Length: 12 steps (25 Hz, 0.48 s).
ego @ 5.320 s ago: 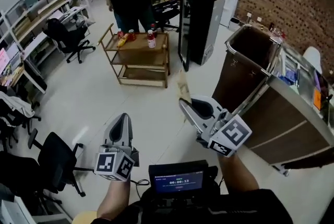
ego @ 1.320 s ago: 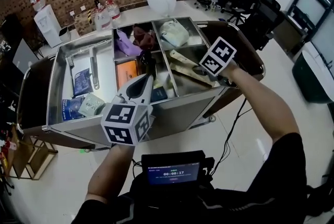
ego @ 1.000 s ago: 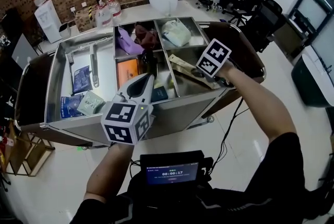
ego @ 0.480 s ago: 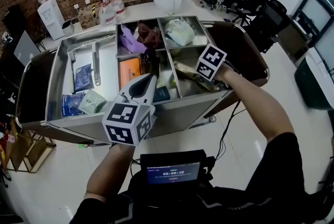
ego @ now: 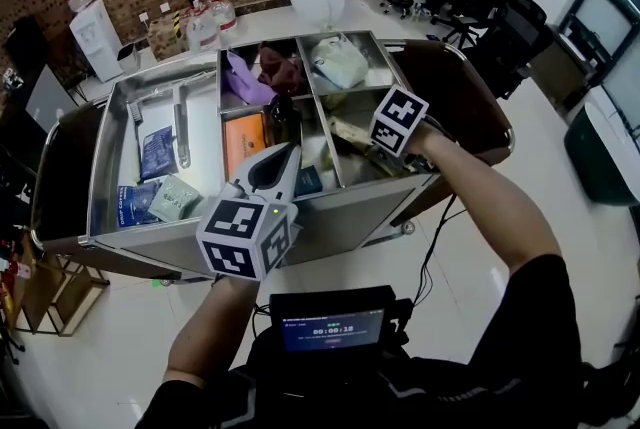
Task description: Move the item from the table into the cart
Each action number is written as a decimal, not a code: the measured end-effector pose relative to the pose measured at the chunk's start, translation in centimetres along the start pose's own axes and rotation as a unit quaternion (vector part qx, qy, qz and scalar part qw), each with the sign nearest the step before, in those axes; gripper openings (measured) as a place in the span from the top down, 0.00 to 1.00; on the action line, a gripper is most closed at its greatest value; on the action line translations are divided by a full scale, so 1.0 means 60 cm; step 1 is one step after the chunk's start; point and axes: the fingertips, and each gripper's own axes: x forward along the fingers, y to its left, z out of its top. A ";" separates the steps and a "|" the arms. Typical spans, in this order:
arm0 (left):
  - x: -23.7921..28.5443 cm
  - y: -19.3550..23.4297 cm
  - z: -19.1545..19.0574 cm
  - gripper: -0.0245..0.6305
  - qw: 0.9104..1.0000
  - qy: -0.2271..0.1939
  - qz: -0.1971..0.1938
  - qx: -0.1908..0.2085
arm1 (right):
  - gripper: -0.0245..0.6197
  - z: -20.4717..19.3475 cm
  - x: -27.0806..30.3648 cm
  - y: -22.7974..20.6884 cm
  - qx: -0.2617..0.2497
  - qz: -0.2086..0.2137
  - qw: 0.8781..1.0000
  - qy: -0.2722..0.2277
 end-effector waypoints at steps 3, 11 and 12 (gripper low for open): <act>-0.001 -0.002 0.002 0.95 1.000 -0.002 -0.001 0.000 | 0.79 0.004 -0.013 -0.002 -0.001 -0.001 1.000 -0.014; -0.016 -0.012 0.011 0.95 1.000 -0.013 -0.004 -0.001 | 0.63 0.033 -0.103 -0.004 0.049 0.005 0.986 -0.162; -0.018 -0.014 0.011 0.95 1.000 -0.015 -0.004 0.001 | 0.63 0.039 -0.123 -0.002 0.062 0.009 0.979 -0.193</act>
